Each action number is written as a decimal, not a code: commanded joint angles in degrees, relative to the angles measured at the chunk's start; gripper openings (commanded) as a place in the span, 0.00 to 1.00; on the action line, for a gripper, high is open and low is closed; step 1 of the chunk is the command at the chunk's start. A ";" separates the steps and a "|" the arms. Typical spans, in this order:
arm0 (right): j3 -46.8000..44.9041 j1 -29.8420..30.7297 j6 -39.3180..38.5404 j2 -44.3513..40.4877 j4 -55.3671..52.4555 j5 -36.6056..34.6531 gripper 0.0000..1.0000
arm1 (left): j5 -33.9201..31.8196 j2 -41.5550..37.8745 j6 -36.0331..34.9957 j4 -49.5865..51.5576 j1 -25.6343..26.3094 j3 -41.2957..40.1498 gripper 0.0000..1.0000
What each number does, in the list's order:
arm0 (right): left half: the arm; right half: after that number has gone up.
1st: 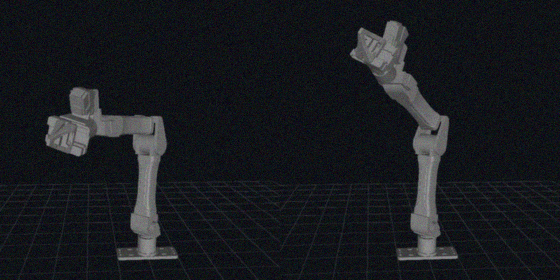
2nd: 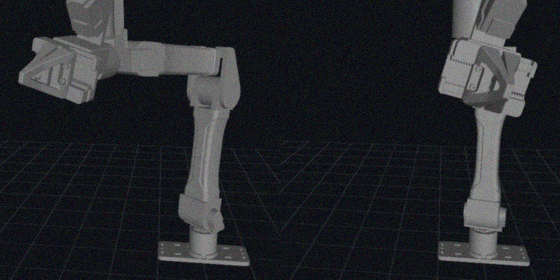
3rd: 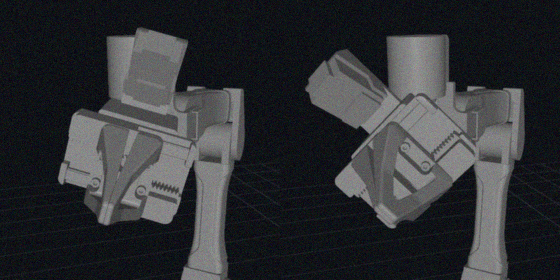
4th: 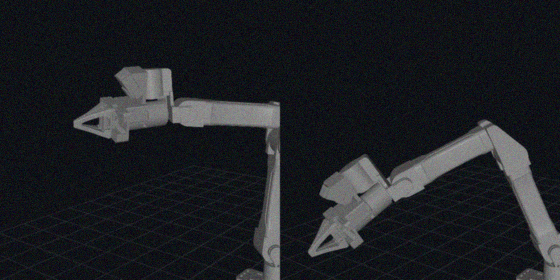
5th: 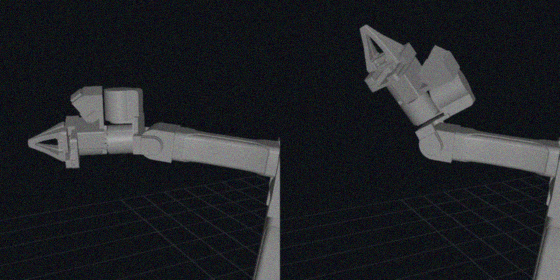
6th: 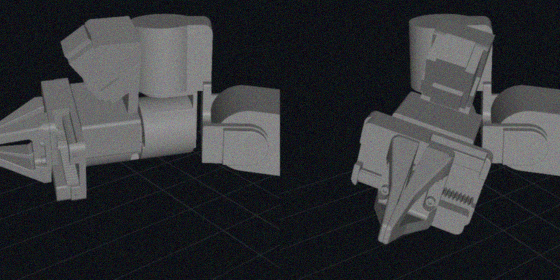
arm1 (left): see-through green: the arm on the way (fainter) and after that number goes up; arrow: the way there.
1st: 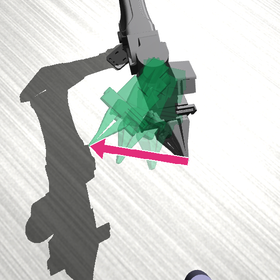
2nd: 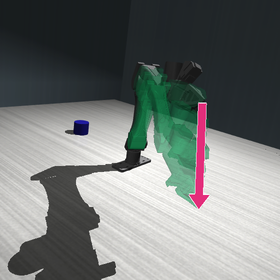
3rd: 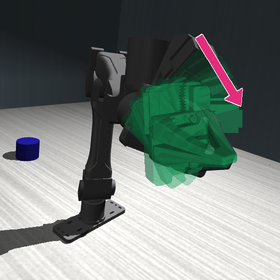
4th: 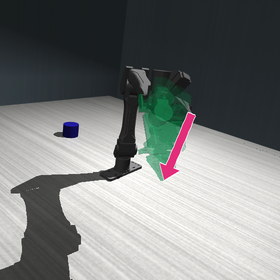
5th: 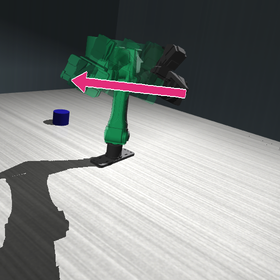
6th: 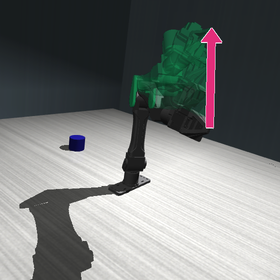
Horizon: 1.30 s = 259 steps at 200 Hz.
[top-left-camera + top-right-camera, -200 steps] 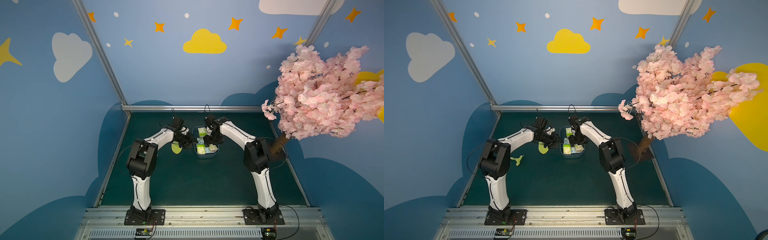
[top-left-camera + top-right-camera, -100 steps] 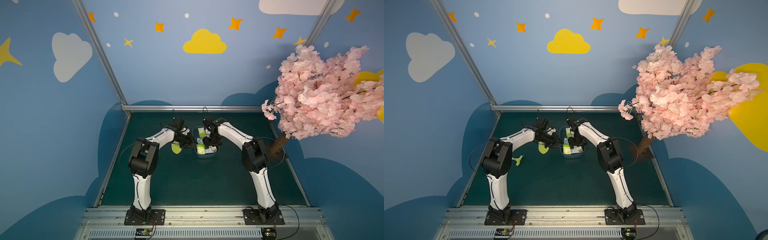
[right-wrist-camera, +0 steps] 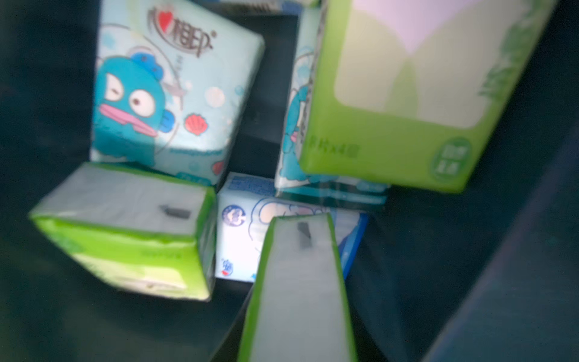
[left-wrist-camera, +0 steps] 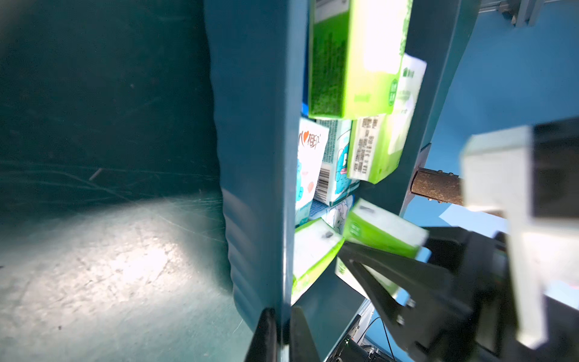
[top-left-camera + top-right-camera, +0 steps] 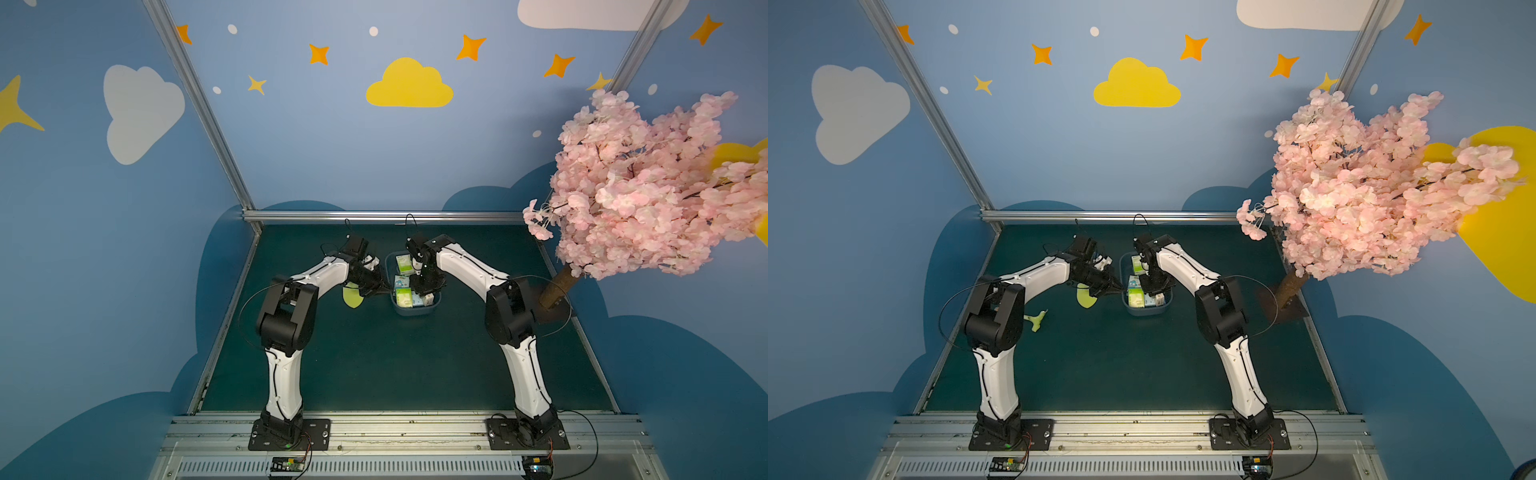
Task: Take the pocket tissues out of the storage box
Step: Pick up the pocket tissues from the storage box, then move the storage box to the center of the board.
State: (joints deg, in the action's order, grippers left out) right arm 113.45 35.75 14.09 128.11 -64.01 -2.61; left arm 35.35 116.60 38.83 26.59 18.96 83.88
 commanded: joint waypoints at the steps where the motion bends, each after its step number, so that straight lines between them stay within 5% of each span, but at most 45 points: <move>1: -0.74 0.29 1.70 -6.43 -1.95 -0.66 0.25 | -0.52 -0.65 -0.78 1.47 -0.23 0.78 0.07; 167: -18.91 4.60 13.22 -24.80 11.20 13.35 0.24 | 0.74 -4.60 -14.35 12.35 -10.62 -2.13 0.03; 259: -31.63 12.27 33.83 -26.83 34.54 21.34 0.24 | -0.09 -9.52 -16.72 16.21 -13.54 -1.91 0.43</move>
State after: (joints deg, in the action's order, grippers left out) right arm 83.81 45.65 40.07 102.13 -39.11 16.08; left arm 34.98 112.33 23.11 40.71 6.52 82.72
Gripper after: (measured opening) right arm 0.241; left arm 0.404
